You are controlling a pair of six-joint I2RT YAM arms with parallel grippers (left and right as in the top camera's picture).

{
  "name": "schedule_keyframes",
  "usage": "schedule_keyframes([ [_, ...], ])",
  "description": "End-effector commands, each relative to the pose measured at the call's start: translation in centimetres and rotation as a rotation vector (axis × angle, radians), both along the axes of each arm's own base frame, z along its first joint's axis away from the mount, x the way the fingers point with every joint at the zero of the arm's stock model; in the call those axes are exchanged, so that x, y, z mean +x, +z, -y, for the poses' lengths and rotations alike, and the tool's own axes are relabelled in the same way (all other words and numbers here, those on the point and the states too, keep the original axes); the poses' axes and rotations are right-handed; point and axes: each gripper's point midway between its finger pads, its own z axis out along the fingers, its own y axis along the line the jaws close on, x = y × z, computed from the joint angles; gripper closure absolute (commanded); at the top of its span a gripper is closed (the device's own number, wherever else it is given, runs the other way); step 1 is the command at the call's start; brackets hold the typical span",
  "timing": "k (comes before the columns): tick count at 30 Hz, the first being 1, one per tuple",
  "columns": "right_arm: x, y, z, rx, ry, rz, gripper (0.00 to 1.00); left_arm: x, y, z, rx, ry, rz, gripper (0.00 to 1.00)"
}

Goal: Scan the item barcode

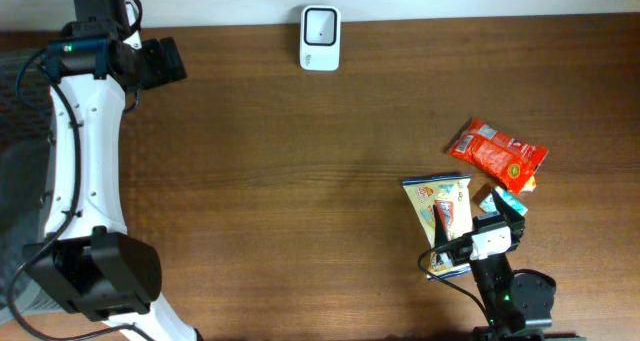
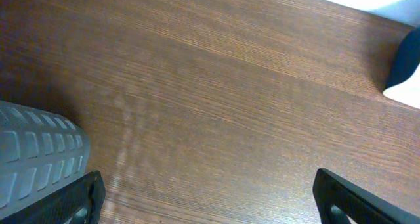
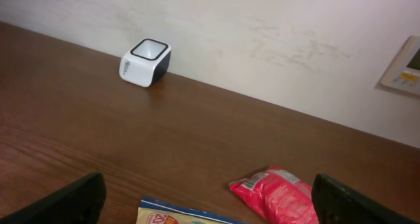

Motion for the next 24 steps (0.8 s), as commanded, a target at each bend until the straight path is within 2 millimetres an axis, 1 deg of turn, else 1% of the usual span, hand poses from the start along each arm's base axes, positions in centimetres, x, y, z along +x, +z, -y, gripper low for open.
schedule_keyframes([
  [1, 0.0, -0.2, 0.0, 0.007, 0.0, -0.002, 0.01, 0.2, 0.3, -0.3, 0.002, 0.016, 0.008, 0.01],
  [7, 0.0, -0.2, 0.0, 0.007, 0.0, -0.002, 0.01, -1.2, -0.5, -0.3, 0.003, 0.017, -0.057, 0.01],
  [9, 0.0, -0.2, 0.0, 0.007, 0.0, -0.002, 0.01, -1.4, -0.4, -0.2, 0.023, -0.022, -0.063, 0.01],
  [11, 0.0, -0.2, 0.0, 0.007, 0.0, -0.002, 0.01, -1.7, 0.9, 0.3, 0.052, -0.113, -0.041, 0.01],
  [12, 0.0, -0.2, 0.0, 0.007, 0.0, -0.002, 0.01, -2.2, 2.5, 0.9, 0.068, -0.188, -0.006, 0.01],
  [14, 0.0, -0.2, 0.0, 0.007, 0.0, -0.002, 0.01, -2.9, 4.5, 1.5, 0.083, -0.247, 0.044, 0.01],
  [16, 0.0, -0.2, 0.0, 0.007, 0.0, -0.002, 0.01, -3.8, 6.8, 1.8, 0.1, -0.261, 0.115, 0.01],
  [18, 0.0, -0.2, 0.0, 0.007, 0.0, -0.002, 0.01, -4.9, 8.0, 1.9, 0.117, -0.258, 0.189, 0.01],
  [21, 0.0, -0.2, 0.0, 0.008, 0.0, -0.002, 0.01, -6.3, 8.1, 2.2, 0.136, -0.258, 0.296, 0.01],
  [24, 0.0, -0.2, 0.0, 0.007, 0.0, -0.002, 0.01, -8.9, 6.4, 2.5, 0.157, -0.256, 0.396, 0.01],
])
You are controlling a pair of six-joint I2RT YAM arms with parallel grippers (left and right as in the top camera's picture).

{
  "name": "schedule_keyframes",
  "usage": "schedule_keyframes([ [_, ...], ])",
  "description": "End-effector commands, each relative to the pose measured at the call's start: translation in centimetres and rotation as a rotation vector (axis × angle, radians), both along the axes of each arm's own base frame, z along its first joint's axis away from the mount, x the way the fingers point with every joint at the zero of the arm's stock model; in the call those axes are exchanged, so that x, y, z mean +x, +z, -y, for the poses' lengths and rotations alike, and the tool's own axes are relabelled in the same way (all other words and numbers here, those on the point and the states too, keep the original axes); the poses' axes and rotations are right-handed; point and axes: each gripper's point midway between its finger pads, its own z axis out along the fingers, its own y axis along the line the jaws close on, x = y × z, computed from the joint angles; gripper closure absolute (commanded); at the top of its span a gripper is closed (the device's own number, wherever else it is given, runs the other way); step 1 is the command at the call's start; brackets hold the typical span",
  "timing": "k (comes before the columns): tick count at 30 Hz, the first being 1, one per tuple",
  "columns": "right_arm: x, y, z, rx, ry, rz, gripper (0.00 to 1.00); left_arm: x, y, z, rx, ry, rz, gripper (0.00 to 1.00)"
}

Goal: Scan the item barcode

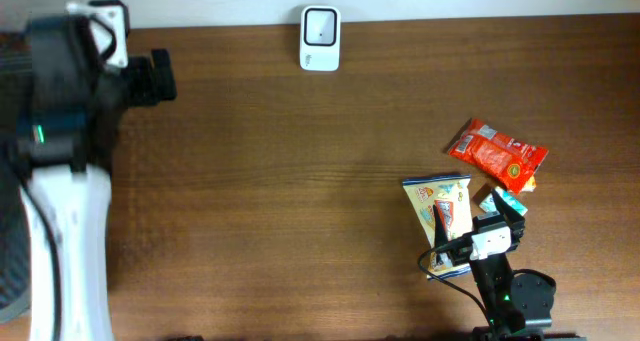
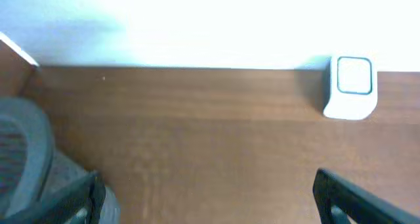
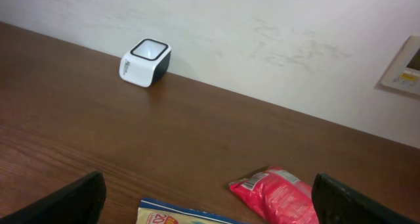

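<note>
The white barcode scanner (image 1: 320, 24) stands at the table's far edge; it shows too in the left wrist view (image 2: 352, 86) and the right wrist view (image 3: 146, 62). A red snack packet (image 1: 497, 153) lies at the right, with a yellow and blue packet (image 1: 440, 216) beside it. My right gripper (image 3: 209, 179) is open and empty, low over the near end of these packets, with the red snack packet (image 3: 279, 194) between its fingers' lines. At the far left, my left gripper (image 1: 162, 76) is open and empty, facing the scanner.
A small teal and orange item (image 1: 505, 196) lies between the two packets. A grey chair back (image 2: 23, 152) shows off the table's left edge. The white wall (image 3: 262, 27) runs behind the scanner, with a panel (image 3: 405, 66) at the right.
My left arm has turned: its wrist view then looked close down on bare wood and now looks across the table at the scanner and the wall. The right arm has not moved.
</note>
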Motion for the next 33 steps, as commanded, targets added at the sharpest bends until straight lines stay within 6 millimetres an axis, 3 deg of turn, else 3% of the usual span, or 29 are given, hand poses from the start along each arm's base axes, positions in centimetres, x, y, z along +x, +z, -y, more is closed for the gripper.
schedule_keyframes([
  [1, 0.0, -0.2, 0.0, 0.007, 0.0, -0.002, 0.01, -3.6, -4.2, 0.6, 0.014, -0.028, 0.016, 0.01],
  [7, 0.0, -0.2, 0.0, 0.007, 0.0, -0.002, 0.01, -9.6, -8.1, 1.3, 0.122, -0.073, 0.222, 0.01],
  [14, 0.0, -0.2, 0.0, 0.007, 0.0, -0.002, 0.01, -13.9, -13.3, 2.1, 0.199, -0.095, 0.419, 0.01],
  [20, 0.0, -0.2, 0.0, 0.007, 0.0, -0.002, 0.01, -15.6, -16.8, 3.7, 0.32, -0.187, 0.468, 0.01],
  [27, 0.0, -0.2, 0.0, 0.007, 0.0, -0.002, 0.01, -16.6, -19.5, 2.9, 0.343, -0.155, 0.417, 0.01],
  [33, 0.0, -0.2, 0.0, 0.007, 0.0, -0.002, 0.01, -16.9, -18.3, 2.9, 0.348, -0.144, 0.469, 0.01],
])
